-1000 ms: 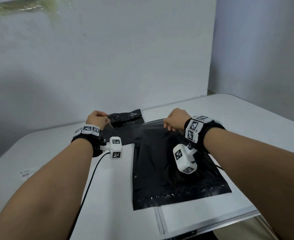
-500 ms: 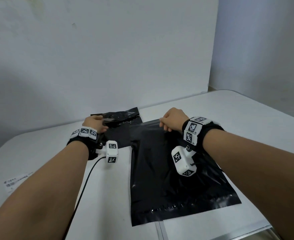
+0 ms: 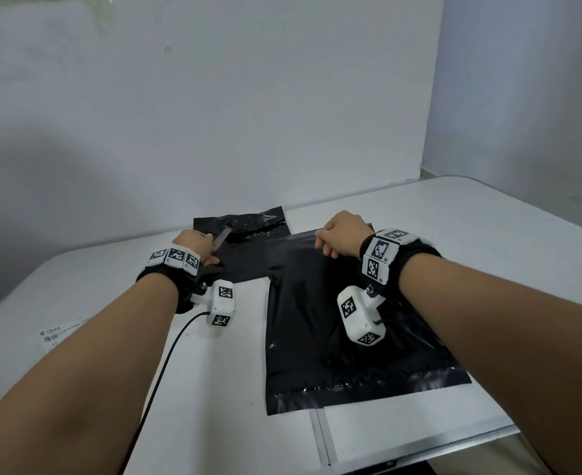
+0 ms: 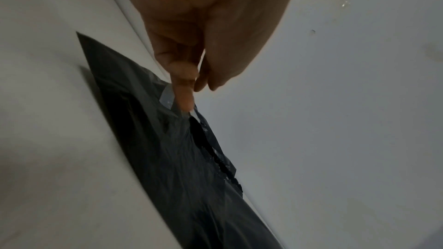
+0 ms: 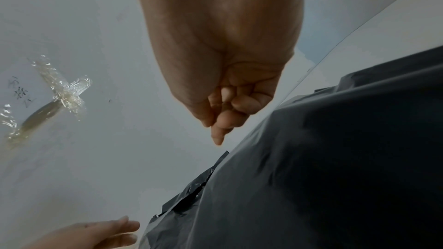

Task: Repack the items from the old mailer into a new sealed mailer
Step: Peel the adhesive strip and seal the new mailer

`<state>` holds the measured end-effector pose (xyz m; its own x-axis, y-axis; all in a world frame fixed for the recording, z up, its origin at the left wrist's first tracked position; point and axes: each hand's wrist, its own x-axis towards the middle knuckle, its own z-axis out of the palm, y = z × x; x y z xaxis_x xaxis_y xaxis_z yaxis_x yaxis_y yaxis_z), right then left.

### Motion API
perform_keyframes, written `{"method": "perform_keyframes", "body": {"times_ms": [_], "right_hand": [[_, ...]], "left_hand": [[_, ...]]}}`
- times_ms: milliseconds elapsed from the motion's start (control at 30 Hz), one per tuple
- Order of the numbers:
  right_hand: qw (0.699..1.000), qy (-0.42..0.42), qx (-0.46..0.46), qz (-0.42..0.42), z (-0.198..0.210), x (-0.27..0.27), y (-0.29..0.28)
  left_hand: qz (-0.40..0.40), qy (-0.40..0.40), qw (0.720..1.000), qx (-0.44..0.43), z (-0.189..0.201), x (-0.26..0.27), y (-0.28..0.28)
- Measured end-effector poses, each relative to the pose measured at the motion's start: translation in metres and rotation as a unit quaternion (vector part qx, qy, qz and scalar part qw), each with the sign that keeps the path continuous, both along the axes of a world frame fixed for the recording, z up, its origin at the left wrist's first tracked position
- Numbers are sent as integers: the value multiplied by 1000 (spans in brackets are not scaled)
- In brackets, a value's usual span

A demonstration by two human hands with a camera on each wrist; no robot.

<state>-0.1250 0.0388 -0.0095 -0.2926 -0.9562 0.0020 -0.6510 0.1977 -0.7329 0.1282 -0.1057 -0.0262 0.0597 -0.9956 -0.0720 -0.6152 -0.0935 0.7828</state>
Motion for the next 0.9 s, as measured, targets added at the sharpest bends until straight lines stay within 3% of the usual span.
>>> {"method": "perform_keyframes", "body": {"times_ms": [167, 300, 367, 567, 733, 833, 900], "right_hand": [[1000, -12, -3, 2, 0, 4, 6], [1000, -18, -5, 7, -1, 7, 9], [1000, -24, -3, 6, 0, 8, 11], [999, -30, -8, 9, -2, 10, 14], [999, -43, -3, 11, -9, 11, 13], [999, -46, 0, 15, -11, 13, 14], [998, -54, -2, 14, -11, 14, 15]], "left_hand": [[-8, -106, 992, -69, -6, 6, 10], [28, -66, 986, -148, -8, 9, 15], [19, -69, 988, -133, -5, 11, 19], [-68, -184, 979, -49, -1, 17, 17], [-27, -188, 982, -19, -5, 24, 23], [-6, -177, 983, -50, -6, 28, 28], [-3, -157, 980, -120, -7, 27, 34]]}}
